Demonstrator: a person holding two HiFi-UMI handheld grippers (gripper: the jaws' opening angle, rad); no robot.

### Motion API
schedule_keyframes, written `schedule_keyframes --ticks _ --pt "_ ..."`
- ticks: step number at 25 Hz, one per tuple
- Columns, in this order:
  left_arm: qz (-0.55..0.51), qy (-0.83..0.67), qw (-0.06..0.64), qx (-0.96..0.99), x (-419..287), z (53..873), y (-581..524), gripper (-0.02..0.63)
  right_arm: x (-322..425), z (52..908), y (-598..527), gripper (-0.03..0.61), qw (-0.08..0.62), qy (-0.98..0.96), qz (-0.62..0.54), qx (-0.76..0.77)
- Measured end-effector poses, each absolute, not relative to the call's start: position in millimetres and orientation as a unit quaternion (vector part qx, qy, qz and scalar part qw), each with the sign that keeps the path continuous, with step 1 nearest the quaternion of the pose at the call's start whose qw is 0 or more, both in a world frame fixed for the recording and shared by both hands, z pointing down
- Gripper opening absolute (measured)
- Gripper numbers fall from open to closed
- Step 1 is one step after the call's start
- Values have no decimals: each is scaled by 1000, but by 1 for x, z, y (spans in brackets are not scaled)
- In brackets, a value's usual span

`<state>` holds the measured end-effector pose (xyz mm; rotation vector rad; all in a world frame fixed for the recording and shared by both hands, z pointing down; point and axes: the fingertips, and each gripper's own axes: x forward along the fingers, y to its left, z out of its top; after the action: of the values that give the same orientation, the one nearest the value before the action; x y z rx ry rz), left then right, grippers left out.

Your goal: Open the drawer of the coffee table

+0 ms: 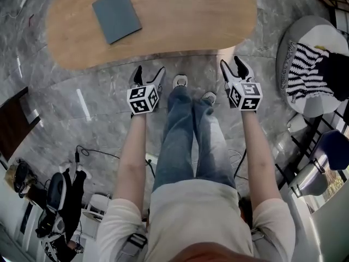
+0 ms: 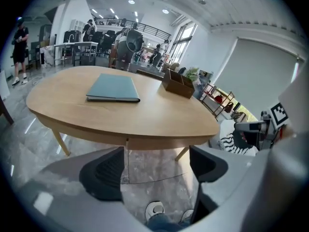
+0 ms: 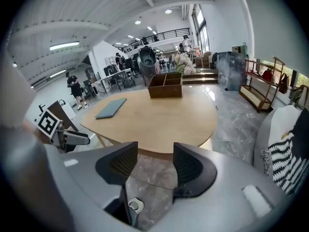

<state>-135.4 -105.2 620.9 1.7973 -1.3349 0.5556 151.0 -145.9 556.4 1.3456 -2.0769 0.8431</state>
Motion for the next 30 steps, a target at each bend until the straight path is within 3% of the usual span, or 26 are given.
schedule_keyframes --ticks 5,17,30 --pt "249 -513 402 716 -132 664 -122 463 167 600 -154 268 269 -760 322 496" --pt "262 -519 347 736 -133 703 -165 481 195 678 -172 353 302 -763 314 477" --pt "252 -535 334 734 -125 707 -174 491 183 707 -200 374 284 -779 300 472"
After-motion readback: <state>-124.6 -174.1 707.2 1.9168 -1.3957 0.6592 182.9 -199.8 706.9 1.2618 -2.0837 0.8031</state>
